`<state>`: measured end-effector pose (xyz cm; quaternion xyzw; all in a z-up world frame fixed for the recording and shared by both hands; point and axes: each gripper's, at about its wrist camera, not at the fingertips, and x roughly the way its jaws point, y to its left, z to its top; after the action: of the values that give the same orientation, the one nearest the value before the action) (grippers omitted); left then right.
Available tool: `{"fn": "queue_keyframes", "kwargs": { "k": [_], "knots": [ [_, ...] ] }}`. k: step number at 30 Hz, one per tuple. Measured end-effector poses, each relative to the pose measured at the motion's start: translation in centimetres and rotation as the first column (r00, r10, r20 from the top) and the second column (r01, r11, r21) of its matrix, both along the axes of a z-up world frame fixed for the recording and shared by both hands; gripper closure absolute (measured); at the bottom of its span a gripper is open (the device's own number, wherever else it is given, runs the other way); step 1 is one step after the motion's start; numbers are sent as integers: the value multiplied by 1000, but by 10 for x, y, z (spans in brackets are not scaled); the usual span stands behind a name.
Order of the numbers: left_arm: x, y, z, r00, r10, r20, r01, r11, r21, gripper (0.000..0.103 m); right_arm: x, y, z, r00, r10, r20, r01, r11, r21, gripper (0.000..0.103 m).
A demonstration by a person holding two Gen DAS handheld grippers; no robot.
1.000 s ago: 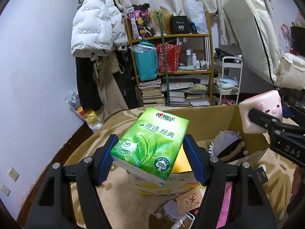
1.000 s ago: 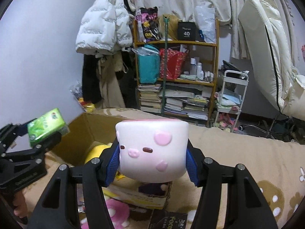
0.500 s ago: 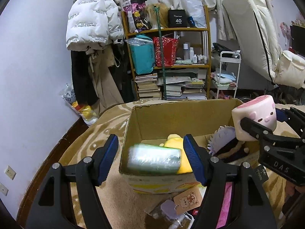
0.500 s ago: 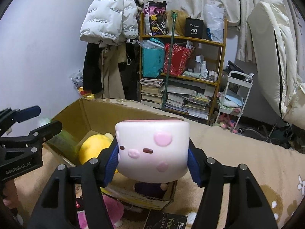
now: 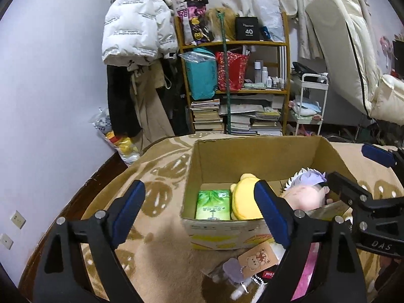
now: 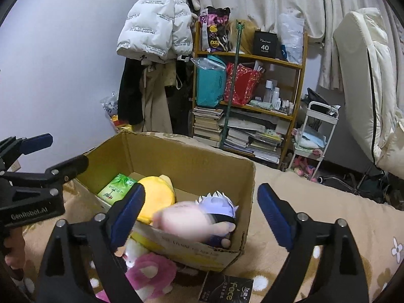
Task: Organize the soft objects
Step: 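Withdraw both open tools from the box toward the remaining toys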
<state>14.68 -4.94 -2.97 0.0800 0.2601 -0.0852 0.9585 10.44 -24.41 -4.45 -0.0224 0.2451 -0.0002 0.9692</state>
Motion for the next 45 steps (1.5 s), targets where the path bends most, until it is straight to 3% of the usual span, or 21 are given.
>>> {"fn": "queue_keyframes", "kwargs": {
  "k": [2, 11, 22, 36, 45],
  "knots": [
    [-3, 4, 2, 1000, 25, 5, -25, 1000, 7, 10, -3, -1, 2, 1000, -6, 9, 5, 1000, 10, 1],
    [-25, 16, 13, 999, 43, 11, -43, 999, 9, 4, -33, -18, 17, 998, -57, 28, 54, 994, 94, 0],
    [-51, 27, 19, 998, 32, -52, -32, 999, -7, 3, -64, -30, 27, 996, -85, 13, 83, 989, 126, 0],
    [-78, 26, 10, 991, 0, -136, 8, 999, 53, 3, -85, -25, 23, 997, -58, -53, 64, 992, 111, 0],
    [-64, 24, -13, 979, -1, -203, 17, 997, 74, 3, -75, -27, 9, 989, -87, -116, 101, 987, 125, 0]
  ]
}}
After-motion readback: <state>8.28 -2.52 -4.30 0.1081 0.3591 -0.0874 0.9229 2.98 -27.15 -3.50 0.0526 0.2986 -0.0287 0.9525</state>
